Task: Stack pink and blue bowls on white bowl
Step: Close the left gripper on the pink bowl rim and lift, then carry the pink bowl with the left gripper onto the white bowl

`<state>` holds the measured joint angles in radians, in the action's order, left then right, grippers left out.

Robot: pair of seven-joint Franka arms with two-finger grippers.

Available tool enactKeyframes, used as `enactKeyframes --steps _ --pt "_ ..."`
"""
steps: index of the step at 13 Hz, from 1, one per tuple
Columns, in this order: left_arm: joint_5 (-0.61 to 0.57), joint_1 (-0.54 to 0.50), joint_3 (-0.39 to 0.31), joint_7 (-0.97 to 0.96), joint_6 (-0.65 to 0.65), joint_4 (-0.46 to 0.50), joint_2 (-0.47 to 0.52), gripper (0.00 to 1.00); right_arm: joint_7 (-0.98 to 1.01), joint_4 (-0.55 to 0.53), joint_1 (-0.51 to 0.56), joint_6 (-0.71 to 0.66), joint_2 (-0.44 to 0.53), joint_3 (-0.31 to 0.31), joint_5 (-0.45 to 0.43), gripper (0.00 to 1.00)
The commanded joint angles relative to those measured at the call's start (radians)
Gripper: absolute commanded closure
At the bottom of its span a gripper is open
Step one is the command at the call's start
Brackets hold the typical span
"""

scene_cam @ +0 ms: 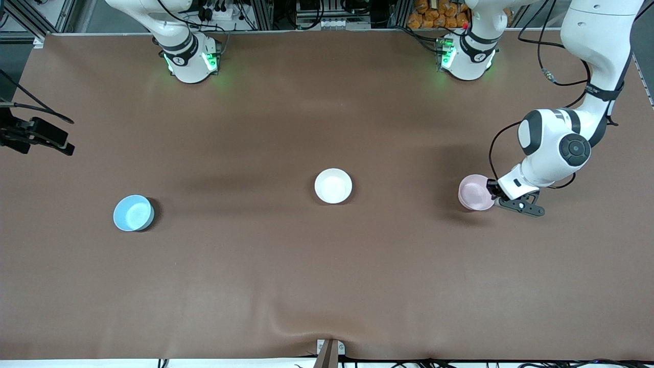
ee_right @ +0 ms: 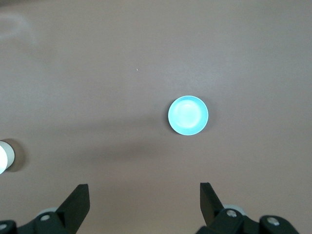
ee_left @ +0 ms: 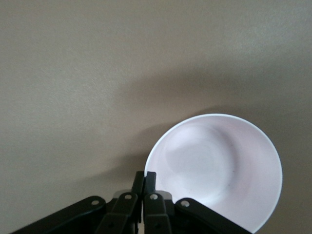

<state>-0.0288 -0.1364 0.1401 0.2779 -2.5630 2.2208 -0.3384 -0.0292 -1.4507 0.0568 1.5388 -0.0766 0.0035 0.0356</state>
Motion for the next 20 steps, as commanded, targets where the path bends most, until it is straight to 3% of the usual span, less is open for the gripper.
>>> enactKeyframes --steps 1,3,6,13,16,20 --pt "0.021 -0.009 0.034 -0.005 0.134 -0.077 0.024 1.00 -0.034 0.013 0.012 -0.005 -0.037 0.006 -0.049 0.00" --pt "0.081 0.009 0.079 -0.087 0.271 -0.192 0.015 1.00 -0.063 0.012 0.014 -0.015 -0.037 0.006 -0.056 0.00" --pt "0.089 0.069 0.140 -0.267 0.345 -0.295 -0.008 1.00 -0.049 0.010 0.017 -0.036 -0.034 0.006 -0.042 0.00" --pt "0.153 0.400 0.168 -0.805 0.346 -0.429 -0.082 1.00 -0.014 -0.002 0.031 -0.061 -0.008 0.007 -0.017 0.00" --pt "0.202 0.501 0.167 -0.919 0.322 -0.475 -0.128 1.00 -0.014 -0.002 0.029 -0.054 -0.014 0.006 -0.028 0.00" --pt "0.193 0.580 0.164 -0.977 0.187 -0.471 -0.203 1.00 -0.015 0.000 0.051 -0.017 -0.023 0.006 -0.042 0.00"
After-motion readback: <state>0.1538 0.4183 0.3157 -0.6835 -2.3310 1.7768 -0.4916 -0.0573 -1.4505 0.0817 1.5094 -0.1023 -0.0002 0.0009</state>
